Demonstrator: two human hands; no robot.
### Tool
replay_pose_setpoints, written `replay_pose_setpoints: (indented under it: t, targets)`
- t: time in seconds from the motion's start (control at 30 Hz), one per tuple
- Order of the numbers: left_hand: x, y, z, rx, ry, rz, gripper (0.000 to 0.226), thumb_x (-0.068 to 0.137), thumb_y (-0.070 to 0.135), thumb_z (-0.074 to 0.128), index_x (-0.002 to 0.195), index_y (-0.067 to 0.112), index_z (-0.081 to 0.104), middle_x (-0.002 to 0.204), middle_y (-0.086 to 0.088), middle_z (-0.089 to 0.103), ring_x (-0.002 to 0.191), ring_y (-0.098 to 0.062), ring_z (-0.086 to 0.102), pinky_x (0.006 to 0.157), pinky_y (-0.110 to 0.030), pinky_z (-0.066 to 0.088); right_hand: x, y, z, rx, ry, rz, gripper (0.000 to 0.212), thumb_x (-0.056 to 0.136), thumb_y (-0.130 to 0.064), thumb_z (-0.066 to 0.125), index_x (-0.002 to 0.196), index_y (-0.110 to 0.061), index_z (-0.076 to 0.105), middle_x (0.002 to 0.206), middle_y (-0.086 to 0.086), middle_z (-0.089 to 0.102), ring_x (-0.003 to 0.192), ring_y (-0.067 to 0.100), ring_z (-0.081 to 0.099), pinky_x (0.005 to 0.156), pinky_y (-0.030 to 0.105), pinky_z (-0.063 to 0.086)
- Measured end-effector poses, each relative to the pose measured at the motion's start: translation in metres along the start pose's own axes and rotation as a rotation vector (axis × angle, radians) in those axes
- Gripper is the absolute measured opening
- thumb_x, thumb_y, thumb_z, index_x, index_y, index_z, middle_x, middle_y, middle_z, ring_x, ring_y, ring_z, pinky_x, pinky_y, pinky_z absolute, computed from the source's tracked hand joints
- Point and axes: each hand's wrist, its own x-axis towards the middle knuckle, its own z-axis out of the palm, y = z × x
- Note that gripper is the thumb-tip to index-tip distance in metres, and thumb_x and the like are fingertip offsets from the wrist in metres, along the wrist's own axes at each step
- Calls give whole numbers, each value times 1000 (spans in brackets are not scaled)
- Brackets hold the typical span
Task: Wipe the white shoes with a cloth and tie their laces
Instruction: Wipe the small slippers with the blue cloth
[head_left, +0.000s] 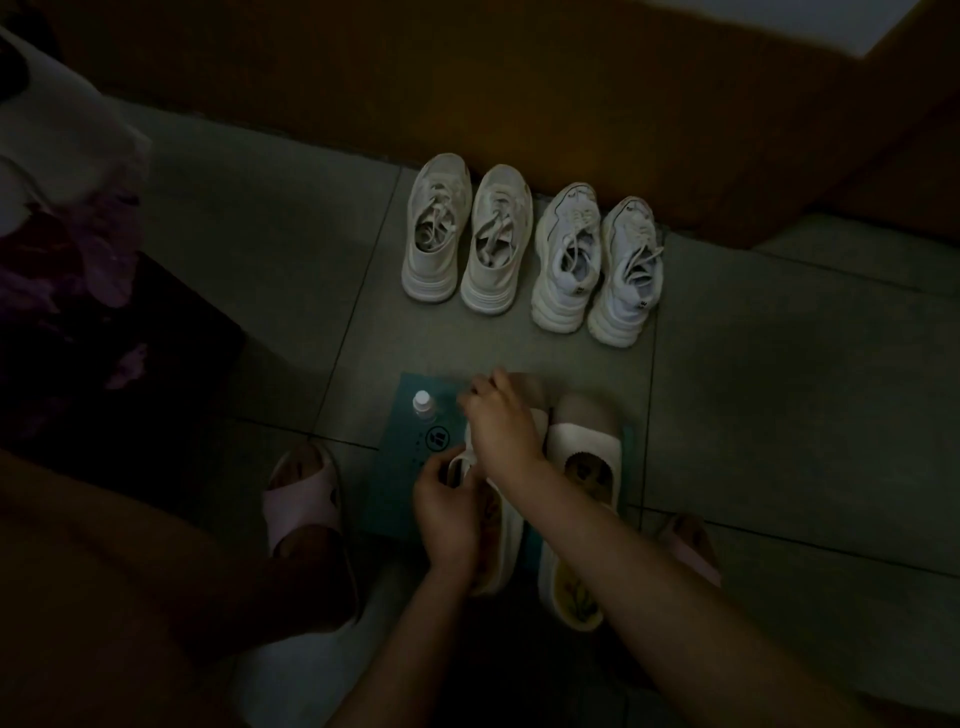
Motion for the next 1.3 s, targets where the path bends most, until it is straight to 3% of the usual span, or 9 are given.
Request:
replay_pose_setpoints:
  t: [0.17,0.27,0.37,0.47,0.6,0.77,0.97,1.17,1.3]
  targets:
    - [0,2,0,28,9,40,19,80,4,67,97,13,64,94,-5,68,91,-18,64,71,-22,50,-7,9,-9,299,-140,-130,24,86,-11,61,110,-7,67,116,10,61,116,26,46,98,27,29]
    - [-2,2,0,37,15,34,25,81,11,69,105,7,64,98,-3,66,94,-16,61,75,-23,47,4,28,-20,495,40,20,20,90,-13,56,103,-8,71,108,14,62,107,28,49,91,29,36]
    - [-3,2,0,33,18,9,30,81,14,70,109,8,64,103,-4,67,98,-17,60,85,-31,49,23,45,-20,367,142,211,24,93,-8,49,110,-8,66,116,15,53,114,30,40,95,33,33]
    - [-3,4,1,26,20,9,29,80,13,70,108,6,64,102,-6,66,97,-18,61,80,-28,46,28,32,-14,141,10,163,22,92,-9,48,111,-7,60,123,14,47,120,31,35,99,35,31]
    - [-3,4,0,16,21,18,29,80,12,71,107,4,64,101,-8,67,97,-20,61,81,-30,48,17,12,-11,34,48,55,28,90,2,39,112,-2,56,124,16,45,124,32,33,94,36,35]
    - [-4,1,1,26,25,30,29,80,13,71,107,6,64,100,-5,66,97,-18,61,84,-32,49,10,11,-5,31,-18,-65,26,91,-4,46,114,-2,57,129,14,45,123,30,33,94,32,30]
    - [-4,3,0,22,16,47,23,80,6,69,103,6,65,98,-7,67,96,-19,62,74,-23,45,-3,13,-11,112,-277,-295,36,81,-20,68,116,-12,61,122,8,53,120,24,40,96,25,18]
    - [-2,-1,1,13,26,3,29,80,15,72,107,12,64,98,5,62,98,-12,57,88,-32,48,20,45,-22,305,79,-94,25,92,-7,53,114,-8,65,118,12,56,112,30,41,89,25,25]
    - [-2,-2,1,-9,17,-4,24,80,15,72,101,19,63,94,9,61,97,-10,57,89,-32,48,33,35,-4,151,-79,-165,24,89,-6,54,111,-10,65,118,8,55,113,29,40,91,29,29]
